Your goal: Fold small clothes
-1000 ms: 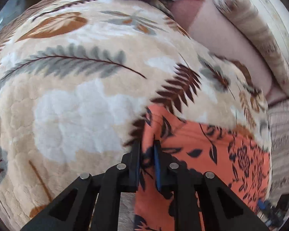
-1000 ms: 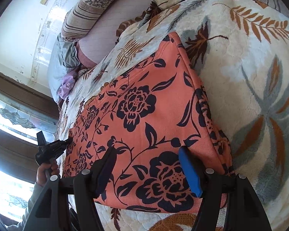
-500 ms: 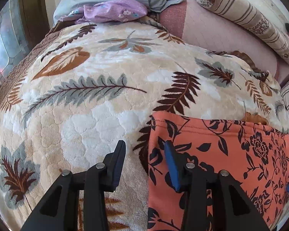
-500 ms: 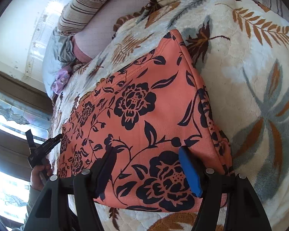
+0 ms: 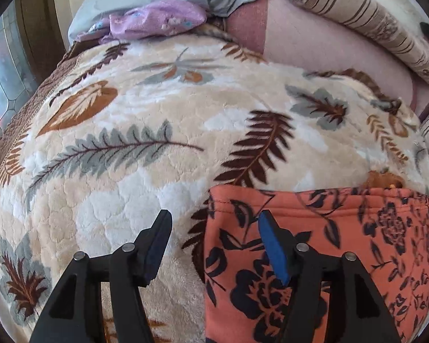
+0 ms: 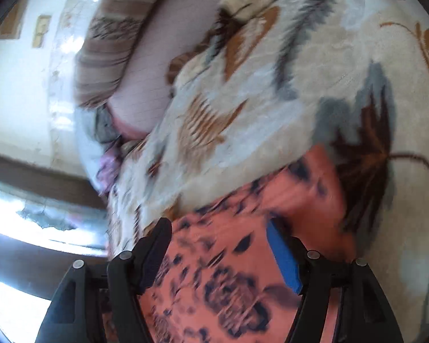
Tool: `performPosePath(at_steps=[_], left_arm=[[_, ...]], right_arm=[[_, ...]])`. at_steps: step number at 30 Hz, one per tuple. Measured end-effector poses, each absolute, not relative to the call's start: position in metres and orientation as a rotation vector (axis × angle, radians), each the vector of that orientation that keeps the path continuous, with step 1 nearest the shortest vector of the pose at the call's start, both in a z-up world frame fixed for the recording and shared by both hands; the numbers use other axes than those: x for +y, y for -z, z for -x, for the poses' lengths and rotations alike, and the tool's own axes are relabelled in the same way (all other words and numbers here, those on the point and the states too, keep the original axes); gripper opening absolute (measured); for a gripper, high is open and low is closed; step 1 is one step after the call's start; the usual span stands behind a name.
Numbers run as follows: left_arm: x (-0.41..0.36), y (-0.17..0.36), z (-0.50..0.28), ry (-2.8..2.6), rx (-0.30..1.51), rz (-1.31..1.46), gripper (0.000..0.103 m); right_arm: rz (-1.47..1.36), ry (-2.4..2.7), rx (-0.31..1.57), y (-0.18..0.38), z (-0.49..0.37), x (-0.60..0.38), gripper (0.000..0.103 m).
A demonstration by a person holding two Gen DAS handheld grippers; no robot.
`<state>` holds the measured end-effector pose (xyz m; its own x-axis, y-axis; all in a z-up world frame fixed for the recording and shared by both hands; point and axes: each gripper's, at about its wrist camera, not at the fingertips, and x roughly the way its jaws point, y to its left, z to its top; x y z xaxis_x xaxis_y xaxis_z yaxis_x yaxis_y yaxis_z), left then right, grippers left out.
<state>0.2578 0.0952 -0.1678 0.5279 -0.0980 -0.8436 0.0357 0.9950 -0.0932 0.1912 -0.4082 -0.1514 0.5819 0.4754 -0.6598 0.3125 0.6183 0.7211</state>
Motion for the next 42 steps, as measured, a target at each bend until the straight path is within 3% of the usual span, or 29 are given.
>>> performPosePath(at_steps=[3,11,17,22,28,30,31,32,36,40,42], left_arm=[[0.103,0.183,-0.267,0.075,1.049,0.116,0.066],[0.110,0.170,-0.257,0.021,1.037,0.103,0.066],[0.111,0.110,-0.187,0.058,0.881,0.063,0.071],[0.049,0.098,-0.129,0.215,0.839,0.068,0.071],[-0.055,0.119,-0.089,0.401,0.873,-0.032,0.071],[-0.076,0.137,-0.088,0.375,0.919,-0.092,0.071],[-0.082,0.151,-0.092,0.357,0.982,-0.120,0.071],[-0.086,0.163,-0.095,0.343,1.039,-0.137,0.070],[-0.090,0.165,-0.093,0.336,1.021,-0.155,0.070],[-0.094,0.166,-0.096,0.325,1.024,-0.182,0.072],[-0.090,0.160,-0.097,0.311,1.032,-0.169,0.071]], right_arm=[[-1.058,-0.081,0.949,0.168,-0.200,-0.433,0.071],[-1.030,0.073,0.900,0.144,-0.176,-0.450,0.072],[-0.963,0.027,0.815,0.097,-0.046,-0.431,0.077],[-1.072,0.016,0.848,0.125,0.053,-0.394,0.080],[-1.180,-0.003,0.827,0.156,0.047,-0.378,0.079],[-1.169,0.084,0.830,0.165,0.036,-0.377,0.066],[-1.135,0.126,0.836,0.164,0.034,-0.379,0.023],[-1.097,0.158,0.849,0.162,0.032,-0.380,0.010],[-0.975,0.197,0.837,0.150,0.037,-0.376,0.010],[-1.138,0.148,0.801,0.171,0.053,-0.389,0.020],[-1.199,0.113,0.775,0.168,0.060,-0.397,0.030]])
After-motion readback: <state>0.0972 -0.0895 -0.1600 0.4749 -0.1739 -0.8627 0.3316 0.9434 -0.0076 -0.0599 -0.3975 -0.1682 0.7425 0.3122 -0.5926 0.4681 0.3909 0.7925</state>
